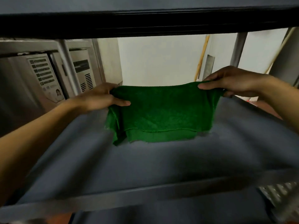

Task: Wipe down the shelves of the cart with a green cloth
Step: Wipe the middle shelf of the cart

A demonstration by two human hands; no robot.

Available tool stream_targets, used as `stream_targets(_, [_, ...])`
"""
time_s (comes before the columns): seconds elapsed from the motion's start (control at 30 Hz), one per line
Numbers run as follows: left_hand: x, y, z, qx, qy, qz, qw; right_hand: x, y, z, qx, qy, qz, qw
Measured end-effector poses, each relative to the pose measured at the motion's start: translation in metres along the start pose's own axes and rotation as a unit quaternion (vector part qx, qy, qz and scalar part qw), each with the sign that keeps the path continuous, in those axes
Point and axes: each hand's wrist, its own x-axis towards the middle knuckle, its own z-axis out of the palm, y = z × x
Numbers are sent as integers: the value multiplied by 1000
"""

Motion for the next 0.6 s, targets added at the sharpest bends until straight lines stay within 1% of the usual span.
stream_targets(0.07, [31,5,9,-4,17,-17,1000,18,11,-12,-3,20,22,1000])
stream_targets(0.1, [48,8,16,-12,27,-27,999,27,15,-17,-3,42,20,999])
stream_targets(0.17, [81,21,30,-34,53,-37,997,46,21,-28,-1,109,1,994])
stream_targets(0.23, [116,33,43,-52,95,-20,994,65,26,-39,49,170,-7,984])
stream_targets(0.27, [134,41,48,-58,130,2,990,75,29,-47,79,201,-8,976])
stream_targets(0.3, [153,48,51,-48,174,26,983,86,32,-55,103,237,-12,966])
stream_targets(0.33, [171,56,54,-10,223,44,974,97,37,-62,104,281,-18,954])
stream_targets(0.4, [191,72,66,77,309,70,945,111,48,-68,30,357,-32,933])
stream_targets(0.43, [197,75,75,102,325,89,936,114,55,-65,-14,384,-44,922])
stream_targets(0.47, [201,73,86,123,319,101,934,117,65,-59,-46,395,-53,916])
stream_targets(0.5, [202,67,100,152,298,103,937,118,78,-52,-69,386,-53,918])
stream_targets(0.53, [203,56,113,194,264,94,940,121,93,-43,-100,355,-39,929])
stream_targets(0.6, [201,27,143,308,164,69,935,121,128,-20,-196,233,14,952])
